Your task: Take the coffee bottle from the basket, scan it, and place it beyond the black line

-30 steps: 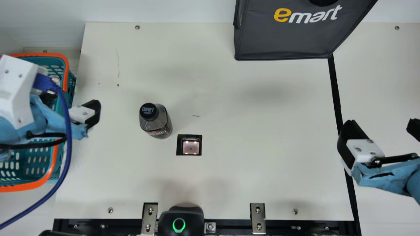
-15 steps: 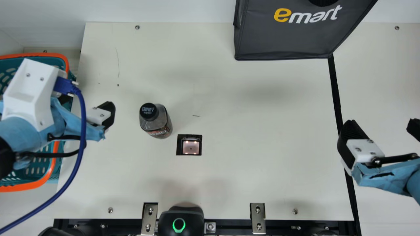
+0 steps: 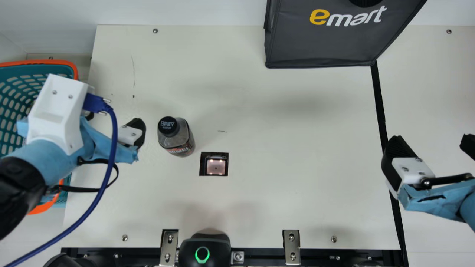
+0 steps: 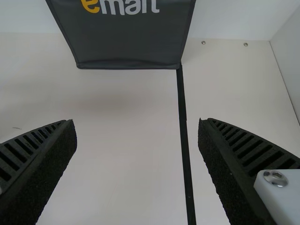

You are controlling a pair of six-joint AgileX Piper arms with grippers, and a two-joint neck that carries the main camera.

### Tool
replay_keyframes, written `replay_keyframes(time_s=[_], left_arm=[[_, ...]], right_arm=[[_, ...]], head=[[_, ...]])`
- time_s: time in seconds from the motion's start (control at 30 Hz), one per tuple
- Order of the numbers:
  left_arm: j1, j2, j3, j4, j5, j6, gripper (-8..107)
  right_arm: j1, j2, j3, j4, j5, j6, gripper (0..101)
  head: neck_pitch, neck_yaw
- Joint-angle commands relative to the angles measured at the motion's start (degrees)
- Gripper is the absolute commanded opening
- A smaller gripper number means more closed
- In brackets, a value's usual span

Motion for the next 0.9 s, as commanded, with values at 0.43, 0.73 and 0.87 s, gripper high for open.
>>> replay_keyframes(time_s=[0.43, 0.73, 0.87], left_arm=[[-11.66, 3.77, -1.03, 9.51, 2.42, -17.77, 90], [-15.63, 6.21, -1.55, 13.34, 3.69, -25.07, 90], [-16.48, 7.14, -1.76, 14.31, 4.12, -27.22, 90]], right_arm=[[0.0, 0.0, 0.0, 0.0, 0.0, 0.0, 91], [0.0, 0.0, 0.0, 0.0, 0.0, 0.0, 91], [0.0, 0.0, 0.0, 0.0, 0.0, 0.0, 91]], head=[[-1.57, 0.09], [-1.57, 0.09], [-1.57, 0.09]])
